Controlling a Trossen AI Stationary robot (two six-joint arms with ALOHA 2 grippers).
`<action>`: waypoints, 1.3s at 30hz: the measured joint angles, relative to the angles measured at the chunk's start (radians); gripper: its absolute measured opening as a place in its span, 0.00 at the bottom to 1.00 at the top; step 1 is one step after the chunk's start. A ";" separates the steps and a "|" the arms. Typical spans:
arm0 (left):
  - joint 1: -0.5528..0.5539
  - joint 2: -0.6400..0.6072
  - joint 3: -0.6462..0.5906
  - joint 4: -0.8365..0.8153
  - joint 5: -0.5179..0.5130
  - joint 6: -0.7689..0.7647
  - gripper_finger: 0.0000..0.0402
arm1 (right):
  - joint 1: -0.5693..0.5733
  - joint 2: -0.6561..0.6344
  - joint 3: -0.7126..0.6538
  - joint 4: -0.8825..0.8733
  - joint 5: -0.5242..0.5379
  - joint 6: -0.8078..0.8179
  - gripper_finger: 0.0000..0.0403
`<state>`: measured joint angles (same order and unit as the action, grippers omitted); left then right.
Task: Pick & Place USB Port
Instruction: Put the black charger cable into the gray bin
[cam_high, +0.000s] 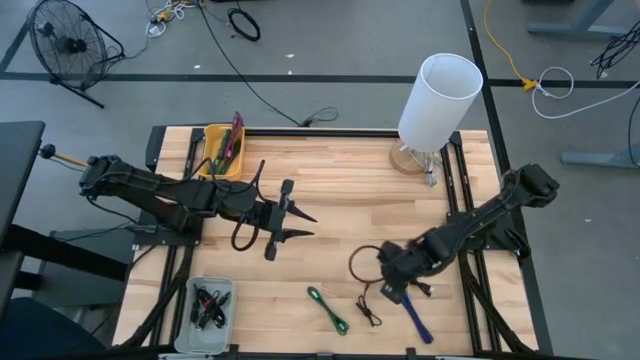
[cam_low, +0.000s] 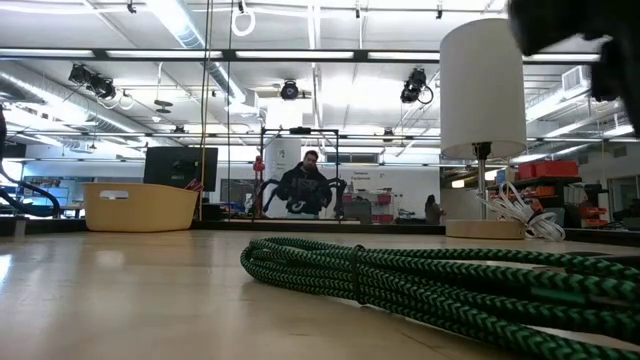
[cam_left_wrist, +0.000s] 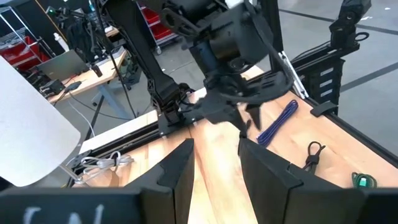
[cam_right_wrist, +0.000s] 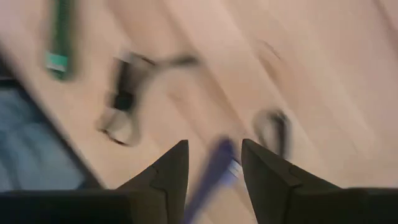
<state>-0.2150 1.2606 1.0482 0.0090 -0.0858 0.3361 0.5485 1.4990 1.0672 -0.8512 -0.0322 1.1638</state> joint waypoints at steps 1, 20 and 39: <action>0.000 0.000 0.000 0.000 0.000 0.000 0.34 | 0.016 0.000 0.000 -0.046 0.005 0.035 0.37; 0.000 0.000 0.000 0.003 0.000 -0.004 0.34 | 0.124 0.021 -0.286 0.066 -0.038 0.252 0.37; 0.000 0.000 0.000 0.004 0.000 -0.010 0.34 | 0.090 0.016 -0.255 0.106 -0.074 0.000 0.03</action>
<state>-0.2153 1.2610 1.0477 0.0130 -0.0856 0.3263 0.6387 1.5152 0.8127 -0.7448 -0.1064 1.1638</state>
